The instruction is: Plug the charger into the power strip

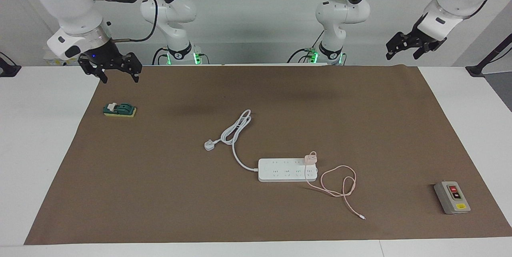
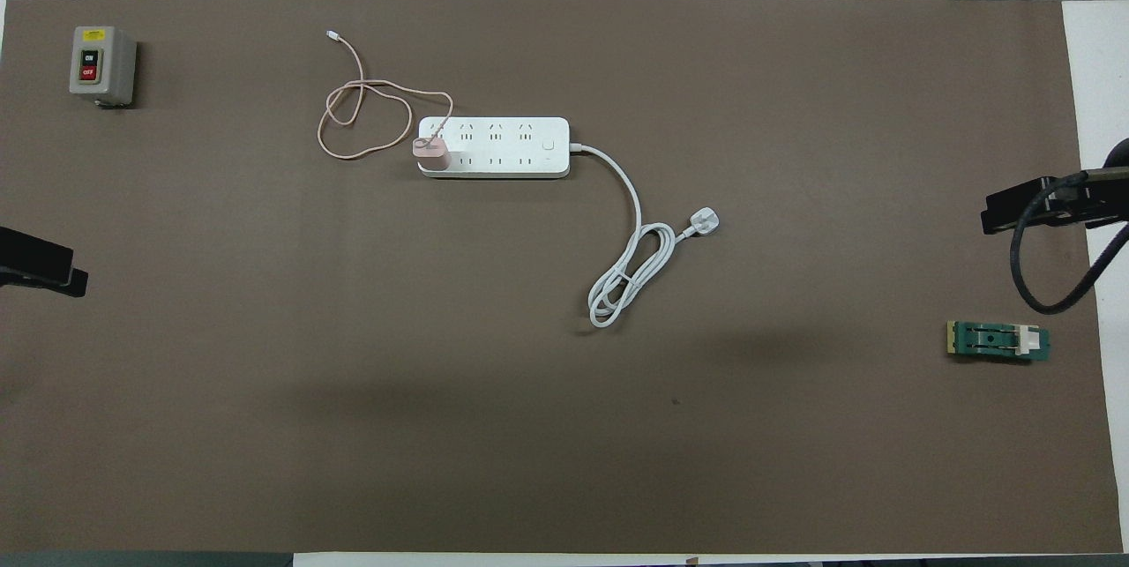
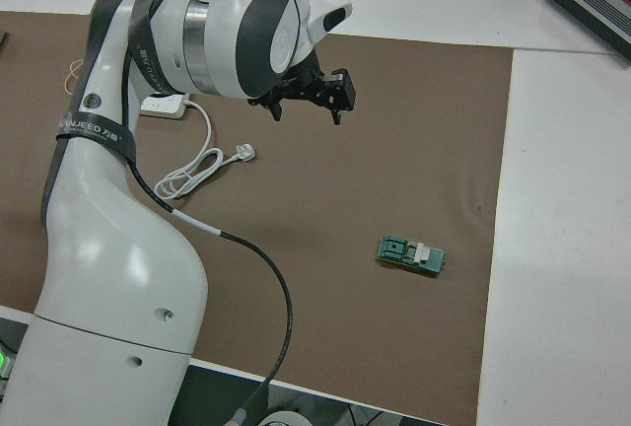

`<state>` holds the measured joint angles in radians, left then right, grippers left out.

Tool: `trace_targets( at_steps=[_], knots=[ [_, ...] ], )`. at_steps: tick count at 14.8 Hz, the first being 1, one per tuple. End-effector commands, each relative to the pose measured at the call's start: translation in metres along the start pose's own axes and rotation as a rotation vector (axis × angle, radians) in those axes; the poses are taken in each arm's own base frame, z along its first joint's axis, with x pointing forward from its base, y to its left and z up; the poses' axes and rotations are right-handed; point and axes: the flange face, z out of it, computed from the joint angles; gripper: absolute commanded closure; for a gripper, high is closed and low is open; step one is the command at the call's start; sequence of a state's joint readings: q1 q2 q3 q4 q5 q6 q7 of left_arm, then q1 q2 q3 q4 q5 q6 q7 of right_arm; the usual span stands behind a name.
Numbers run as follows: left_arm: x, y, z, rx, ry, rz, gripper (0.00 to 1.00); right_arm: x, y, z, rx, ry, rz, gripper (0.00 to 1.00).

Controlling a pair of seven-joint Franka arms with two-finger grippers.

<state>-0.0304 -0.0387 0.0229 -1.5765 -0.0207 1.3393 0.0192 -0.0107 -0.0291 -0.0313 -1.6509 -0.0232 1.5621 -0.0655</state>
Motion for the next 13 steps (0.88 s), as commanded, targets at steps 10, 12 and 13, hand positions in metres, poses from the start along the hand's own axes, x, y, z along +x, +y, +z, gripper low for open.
trace_targets(
  at_steps=[10,12,13],
  knots=[
    [0.032,-0.001,-0.008,0.018,0.077,-0.016,0.00,-0.007,0.002,-0.001,-0.012,-0.001,0.017,0.00],
    [0.030,0.007,-0.008,0.020,0.077,0.005,0.00,-0.007,0.002,-0.001,-0.012,-0.001,0.017,0.00],
    [0.027,0.002,-0.008,0.018,0.065,-0.002,0.00,-0.007,0.002,-0.001,-0.012,-0.001,0.017,0.00]
  ],
)
